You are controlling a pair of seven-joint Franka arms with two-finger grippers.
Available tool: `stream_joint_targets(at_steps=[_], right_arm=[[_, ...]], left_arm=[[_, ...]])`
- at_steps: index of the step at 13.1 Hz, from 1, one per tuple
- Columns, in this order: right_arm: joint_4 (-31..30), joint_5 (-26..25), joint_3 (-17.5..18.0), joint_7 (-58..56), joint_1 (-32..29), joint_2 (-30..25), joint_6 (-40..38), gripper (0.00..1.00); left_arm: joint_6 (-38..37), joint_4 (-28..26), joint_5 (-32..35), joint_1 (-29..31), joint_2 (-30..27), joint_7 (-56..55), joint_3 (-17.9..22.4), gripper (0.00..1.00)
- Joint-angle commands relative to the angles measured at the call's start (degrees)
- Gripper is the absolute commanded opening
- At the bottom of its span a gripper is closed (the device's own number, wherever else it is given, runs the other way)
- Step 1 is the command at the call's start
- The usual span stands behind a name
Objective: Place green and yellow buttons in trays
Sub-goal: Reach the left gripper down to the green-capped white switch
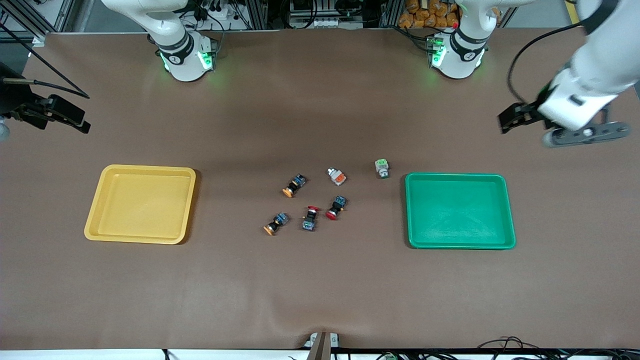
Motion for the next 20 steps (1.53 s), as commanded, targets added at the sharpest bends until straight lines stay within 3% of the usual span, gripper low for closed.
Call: stream_joint_targets(at_steps=[1, 4, 6, 11, 20], right_arm=[[0.6, 0.4, 0.4, -0.8, -0.8, 0.3, -0.3, 1.00], [0.6, 0.4, 0.4, -0.7, -0.8, 0.3, -0.3, 1.00], [0.6, 0.4, 0.4, -0.8, -0.8, 0.7, -0.3, 1.00], [0.6, 0.4, 0.4, -0.7, -0.8, 0.9, -0.7, 1.00], [0.7, 0.3, 0.4, -0.6, -0.9, 2.2, -0.8, 1.00]], left_arm=[[10.0, -8.8, -0.5, 0.2, -0.7, -10.2, -6.1, 1.00], [21.9, -16.0, -0.3, -0.1, 2.4, -19.5, -11.7, 1.00], [26.5, -17.4, 0.5, -0.9, 6.5, -23.7, -14.3, 1.00], [45.4, -27.1, 0.6, -3.9, 11.6, -27.0, -14.5, 1.00], [52.8, -26.5, 13.4, -5.5, 25.4, -37.5, -14.5, 1.00]])
